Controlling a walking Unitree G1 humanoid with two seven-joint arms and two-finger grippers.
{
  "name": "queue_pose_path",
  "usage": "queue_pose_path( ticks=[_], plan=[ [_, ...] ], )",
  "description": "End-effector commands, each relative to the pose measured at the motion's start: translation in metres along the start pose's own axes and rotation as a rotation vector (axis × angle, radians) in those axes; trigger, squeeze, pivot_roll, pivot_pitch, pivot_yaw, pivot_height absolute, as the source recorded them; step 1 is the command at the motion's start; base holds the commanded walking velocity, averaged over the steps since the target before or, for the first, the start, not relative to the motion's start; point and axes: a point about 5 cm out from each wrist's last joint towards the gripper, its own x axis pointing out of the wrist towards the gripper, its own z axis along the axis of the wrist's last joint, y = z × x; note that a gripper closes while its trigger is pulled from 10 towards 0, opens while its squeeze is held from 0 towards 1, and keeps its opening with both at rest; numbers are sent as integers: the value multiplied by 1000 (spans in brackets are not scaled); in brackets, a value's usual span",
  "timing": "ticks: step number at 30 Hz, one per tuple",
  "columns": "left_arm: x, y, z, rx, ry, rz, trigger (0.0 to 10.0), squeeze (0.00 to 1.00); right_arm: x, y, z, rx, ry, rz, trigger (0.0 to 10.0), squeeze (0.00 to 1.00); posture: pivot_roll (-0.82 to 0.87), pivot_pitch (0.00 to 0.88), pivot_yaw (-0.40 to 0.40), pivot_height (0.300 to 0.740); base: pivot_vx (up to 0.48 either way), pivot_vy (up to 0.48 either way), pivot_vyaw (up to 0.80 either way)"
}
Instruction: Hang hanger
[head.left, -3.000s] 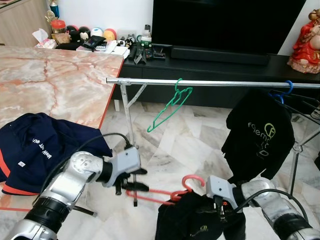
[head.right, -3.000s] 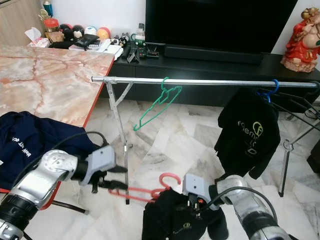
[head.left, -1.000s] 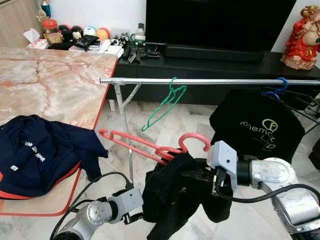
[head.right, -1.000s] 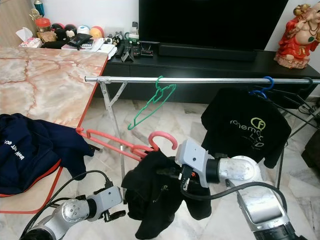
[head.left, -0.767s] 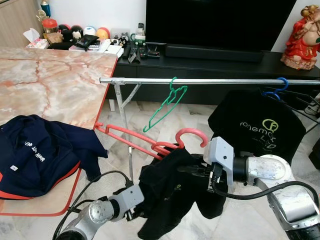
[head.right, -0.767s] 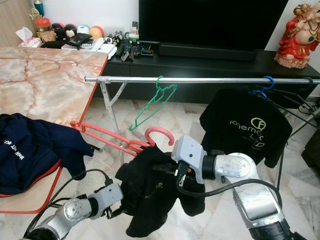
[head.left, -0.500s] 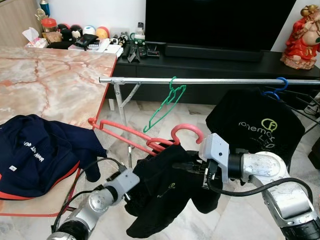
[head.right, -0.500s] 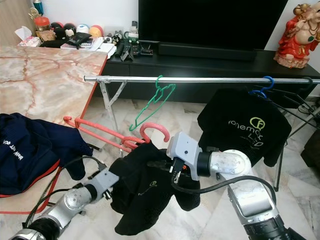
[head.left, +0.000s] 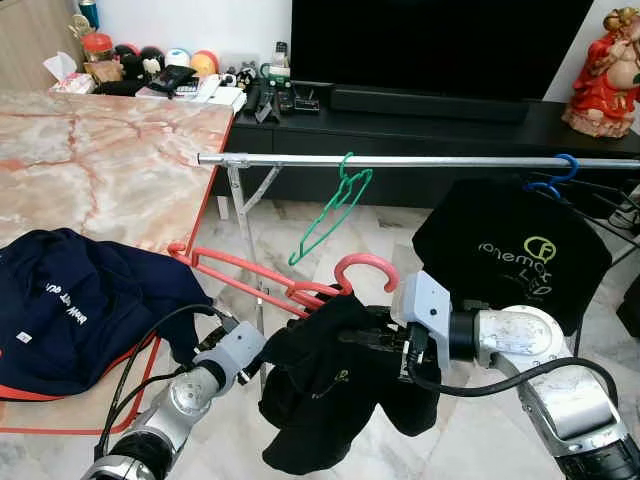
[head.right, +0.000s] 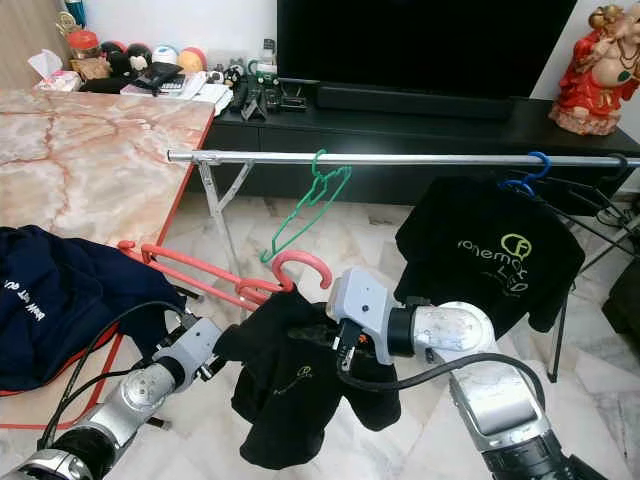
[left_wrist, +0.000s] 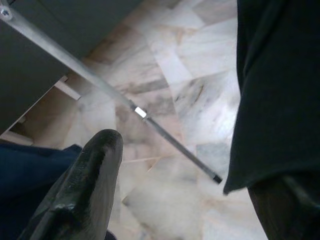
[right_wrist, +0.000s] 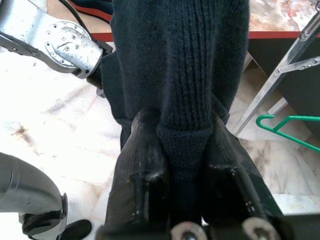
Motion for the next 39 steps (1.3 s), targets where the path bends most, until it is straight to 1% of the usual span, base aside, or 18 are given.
queue_pose_path(
  ticks=[1,3,5,6,7,24,28,32,39],
  plan=[
    [-1,-12,-6,-5,27,-77,10000,0,1,-2,7,-21,-28,3,0,0,-6,74,-45,740,0,0,0],
    [-2,-15,-7,14,35,-98,10000,0,1,-2,7,-23,-28,3,0,0,-8,74,-45,740,0,0,0],
    [-2,-16,-8,8,32,-98,10000,0,1,-2,8,-24,-29,2,0,0,-10,75,-44,740,0,0,0],
    [-2,-16,-8,-4,29,-90,2863,0,1,-3,8,-26,-31,1,0,0,-10,75,-44,740,0,0,0],
    [-2,-16,-8,-10,27,-84,0,0,1,-3,9,-27,-34,1,0,0,-10,75,-44,740,0,0,0],
    [0,-14,0,-43,-23,-68,0,0,2,-3,12,-28,-43,0,0,0,-9,78,-43,740,0,0,0],
    [0,-18,1,-34,-30,-112,0,0,2,-3,12,-28,-44,-6,0,0,-10,80,-42,740,0,0,0],
    [0,-20,3,-25,-53,-121,0,0,2,-4,12,-29,-45,-11,0,0,-9,81,-41,740,0,0,0],
    [0,-21,4,-15,-60,-148,0,0,2,-5,12,-28,-44,-19,0,0,-8,81,-38,740,0,0,0]
  ],
)
